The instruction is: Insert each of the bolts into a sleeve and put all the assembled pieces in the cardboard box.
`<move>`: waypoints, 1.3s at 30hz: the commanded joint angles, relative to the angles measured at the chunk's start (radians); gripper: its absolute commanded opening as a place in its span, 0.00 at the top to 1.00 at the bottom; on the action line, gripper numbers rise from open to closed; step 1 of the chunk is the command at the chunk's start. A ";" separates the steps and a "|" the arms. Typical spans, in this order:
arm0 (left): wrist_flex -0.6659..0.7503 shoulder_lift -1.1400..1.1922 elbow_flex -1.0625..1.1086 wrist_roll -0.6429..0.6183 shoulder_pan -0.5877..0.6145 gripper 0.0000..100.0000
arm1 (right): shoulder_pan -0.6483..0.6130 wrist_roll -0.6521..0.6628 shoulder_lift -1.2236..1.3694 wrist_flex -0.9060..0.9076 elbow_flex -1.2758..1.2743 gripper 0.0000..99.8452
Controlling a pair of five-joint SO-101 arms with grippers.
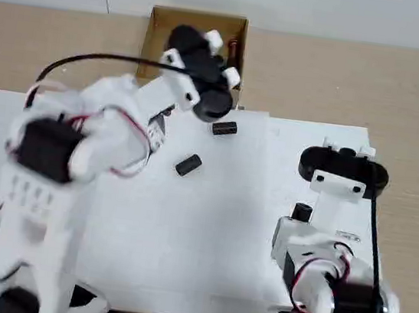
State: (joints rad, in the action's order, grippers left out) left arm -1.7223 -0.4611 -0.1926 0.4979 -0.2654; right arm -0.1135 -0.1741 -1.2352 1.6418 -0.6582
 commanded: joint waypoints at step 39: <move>0.890 -1.352 1.503 -1.034 -0.008 0.99 | -0.433 0.058 -0.286 -0.911 -0.804 1.00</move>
State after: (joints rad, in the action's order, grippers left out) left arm -0.8631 -1.7990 1.3111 -0.4902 -0.2685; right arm -0.4956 -0.1250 -1.5113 0.7871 -1.4576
